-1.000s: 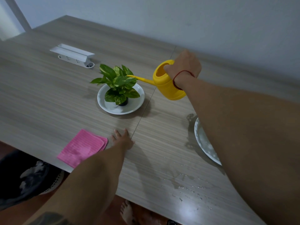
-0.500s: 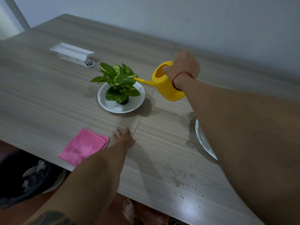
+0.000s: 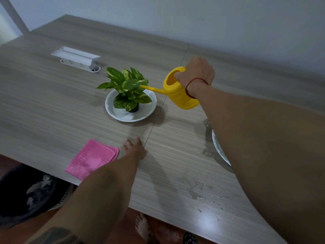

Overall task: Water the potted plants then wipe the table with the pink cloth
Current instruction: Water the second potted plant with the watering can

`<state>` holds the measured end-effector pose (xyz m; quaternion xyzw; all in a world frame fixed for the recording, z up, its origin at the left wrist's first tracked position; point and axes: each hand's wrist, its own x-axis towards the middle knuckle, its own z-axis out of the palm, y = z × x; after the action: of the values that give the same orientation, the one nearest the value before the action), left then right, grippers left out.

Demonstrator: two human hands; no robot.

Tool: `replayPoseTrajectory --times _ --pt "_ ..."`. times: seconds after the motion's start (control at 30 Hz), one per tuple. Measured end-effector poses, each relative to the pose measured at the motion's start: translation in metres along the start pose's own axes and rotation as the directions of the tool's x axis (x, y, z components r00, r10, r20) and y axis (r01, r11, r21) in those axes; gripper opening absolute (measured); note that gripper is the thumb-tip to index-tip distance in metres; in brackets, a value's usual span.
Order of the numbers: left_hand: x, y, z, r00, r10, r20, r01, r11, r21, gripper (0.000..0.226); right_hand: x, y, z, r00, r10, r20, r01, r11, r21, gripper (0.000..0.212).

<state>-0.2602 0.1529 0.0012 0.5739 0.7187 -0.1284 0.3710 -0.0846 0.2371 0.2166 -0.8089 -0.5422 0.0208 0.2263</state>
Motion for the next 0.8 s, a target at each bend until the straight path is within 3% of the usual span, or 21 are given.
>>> replayPoseTrajectory --times 0.8 --pt "-0.001 -0.001 -0.001 1.000 -0.005 0.005 0.005 1.000 -0.010 0.080 0.006 -0.016 -0.002 0.998 -0.018 -0.060 0.018 1.000 0.007 0.034"
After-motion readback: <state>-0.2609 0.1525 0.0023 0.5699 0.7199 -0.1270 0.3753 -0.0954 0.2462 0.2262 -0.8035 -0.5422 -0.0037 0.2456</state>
